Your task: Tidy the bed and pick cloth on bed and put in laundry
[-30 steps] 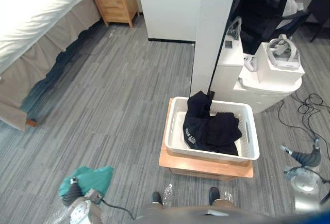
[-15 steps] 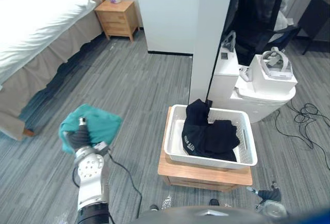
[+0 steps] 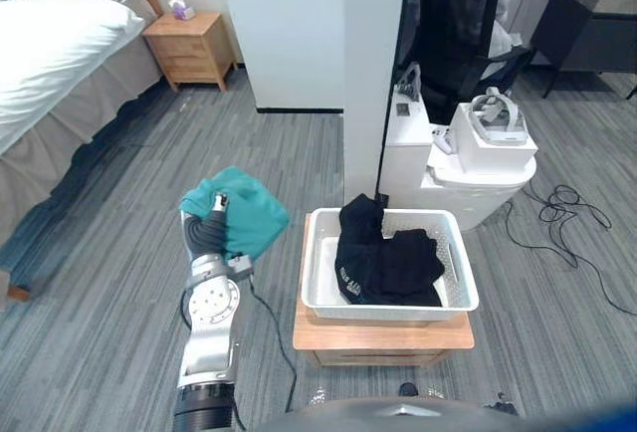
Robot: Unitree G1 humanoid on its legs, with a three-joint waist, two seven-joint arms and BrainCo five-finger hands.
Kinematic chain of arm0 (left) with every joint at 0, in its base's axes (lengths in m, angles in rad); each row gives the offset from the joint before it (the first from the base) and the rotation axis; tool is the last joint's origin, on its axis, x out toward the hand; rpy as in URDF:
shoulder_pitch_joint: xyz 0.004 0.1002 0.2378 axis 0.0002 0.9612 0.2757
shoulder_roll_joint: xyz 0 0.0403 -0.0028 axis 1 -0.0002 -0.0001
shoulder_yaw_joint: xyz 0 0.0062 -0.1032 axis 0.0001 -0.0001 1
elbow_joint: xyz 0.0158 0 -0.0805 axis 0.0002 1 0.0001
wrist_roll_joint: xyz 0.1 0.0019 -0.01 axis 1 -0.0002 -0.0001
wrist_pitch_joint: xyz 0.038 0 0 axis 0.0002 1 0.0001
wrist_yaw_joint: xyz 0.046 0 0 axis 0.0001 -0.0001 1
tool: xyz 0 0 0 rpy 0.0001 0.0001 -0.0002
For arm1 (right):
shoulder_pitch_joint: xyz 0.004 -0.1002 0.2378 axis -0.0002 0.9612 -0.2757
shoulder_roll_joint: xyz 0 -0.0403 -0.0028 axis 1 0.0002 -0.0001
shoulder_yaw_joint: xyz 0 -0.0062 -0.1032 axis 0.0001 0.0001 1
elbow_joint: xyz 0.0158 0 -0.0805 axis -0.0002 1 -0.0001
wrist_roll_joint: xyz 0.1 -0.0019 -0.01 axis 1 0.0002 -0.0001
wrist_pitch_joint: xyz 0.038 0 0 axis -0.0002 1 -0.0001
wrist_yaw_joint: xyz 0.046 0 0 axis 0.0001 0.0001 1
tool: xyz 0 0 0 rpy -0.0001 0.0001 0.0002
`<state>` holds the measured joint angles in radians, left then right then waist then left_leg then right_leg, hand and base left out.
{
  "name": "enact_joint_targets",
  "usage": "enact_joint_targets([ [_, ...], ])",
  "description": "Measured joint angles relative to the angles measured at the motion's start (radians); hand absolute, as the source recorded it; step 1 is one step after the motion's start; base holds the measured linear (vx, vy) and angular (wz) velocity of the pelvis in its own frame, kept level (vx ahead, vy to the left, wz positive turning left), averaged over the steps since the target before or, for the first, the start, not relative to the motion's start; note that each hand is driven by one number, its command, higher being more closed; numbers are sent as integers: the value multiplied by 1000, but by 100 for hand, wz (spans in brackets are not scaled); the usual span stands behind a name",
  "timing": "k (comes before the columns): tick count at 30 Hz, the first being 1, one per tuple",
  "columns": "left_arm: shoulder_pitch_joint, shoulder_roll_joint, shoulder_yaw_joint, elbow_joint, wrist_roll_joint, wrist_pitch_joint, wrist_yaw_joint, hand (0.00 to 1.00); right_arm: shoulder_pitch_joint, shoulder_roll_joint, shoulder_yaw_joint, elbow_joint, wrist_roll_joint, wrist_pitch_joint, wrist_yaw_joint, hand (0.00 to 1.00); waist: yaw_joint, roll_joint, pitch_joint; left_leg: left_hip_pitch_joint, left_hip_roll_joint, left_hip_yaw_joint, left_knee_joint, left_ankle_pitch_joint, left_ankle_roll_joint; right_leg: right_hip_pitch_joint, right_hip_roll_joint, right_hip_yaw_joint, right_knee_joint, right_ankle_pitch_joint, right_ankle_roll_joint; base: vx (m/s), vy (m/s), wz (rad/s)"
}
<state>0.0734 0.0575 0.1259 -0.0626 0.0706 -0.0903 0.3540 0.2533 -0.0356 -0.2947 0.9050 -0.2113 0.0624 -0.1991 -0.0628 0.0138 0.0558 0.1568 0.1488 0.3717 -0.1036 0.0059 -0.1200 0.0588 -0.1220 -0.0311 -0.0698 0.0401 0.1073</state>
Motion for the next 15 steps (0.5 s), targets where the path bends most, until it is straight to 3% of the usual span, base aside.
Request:
enact_joint_targets([
  [4, -25, -3, -40, -2, 0, -1, -3, 100, 8, -3, 2, -2, 13, -1, 0, 0, -9, 11, 9, -3, 1, 32, 0, -5, 0, -21, 2, 27, 1, 2, 4, -13, -1, -18],
  [6, -95, -65, -92, -20, -3, 13, 11, 100, 23, 8, 5, -6, 25, -1, -2, 0, -15, 13, 10, -7, 0, 48, 0, -7, 1, -30, 3, 28, 4, 3, 6, 1, -2, -4],
  [7, -201, -82, -183, -8, 16, 27, 47, 100, 20, -11, 24, -11, 29, -1, 0, 0, -32, 17, 13, -28, 5, 92, 0, -9, 5, -59, -5, 30, 19, 0, 7, 0, 0, 0],
  [8, -238, -76, -205, 12, 29, 24, 48, 100, 17, -15, 28, -18, 29, -1, 2, 0, -33, 17, 13, -36, 5, 99, 0, -3, 4, -68, -7, 30, 24, 0, 8, 4, 13, -14],
  [9, -336, -44, -248, 79, 41, 15, 33, 100, 5, -20, 32, -38, 32, -1, 10, 0, -55, 28, 24, -38, 2, 121, 0, 3, 2, -91, -8, 48, 40, -2, 8, 11, 24, -46],
  [10, -401, 14, -245, 94, 42, 28, 18, 100, -4, -16, 51, -55, 33, -3, 10, 0, -90, 40, 33, -38, -1, 154, 0, 8, 9, -111, -5, 78, 41, 2, 11, 34, 24, -64],
  [12, -478, 79, -211, 94, 36, 27, -3, 100, 13, -22, 52, -66, 34, -4, 6, 0, -123, 57, 36, -49, -3, 171, 1, 7, 8, -134, -3, 97, 43, 3, 11, 70, 7, -40],
  [15, -524, 91, -159, 92, 23, 0, -4, 100, 32, -22, 52, -66, 41, -3, 10, 0, -130, 68, 50, -57, -1, 195, 6, 9, 6, -157, 1, 106, 46, 3, 11, 79, -16, -12],
])
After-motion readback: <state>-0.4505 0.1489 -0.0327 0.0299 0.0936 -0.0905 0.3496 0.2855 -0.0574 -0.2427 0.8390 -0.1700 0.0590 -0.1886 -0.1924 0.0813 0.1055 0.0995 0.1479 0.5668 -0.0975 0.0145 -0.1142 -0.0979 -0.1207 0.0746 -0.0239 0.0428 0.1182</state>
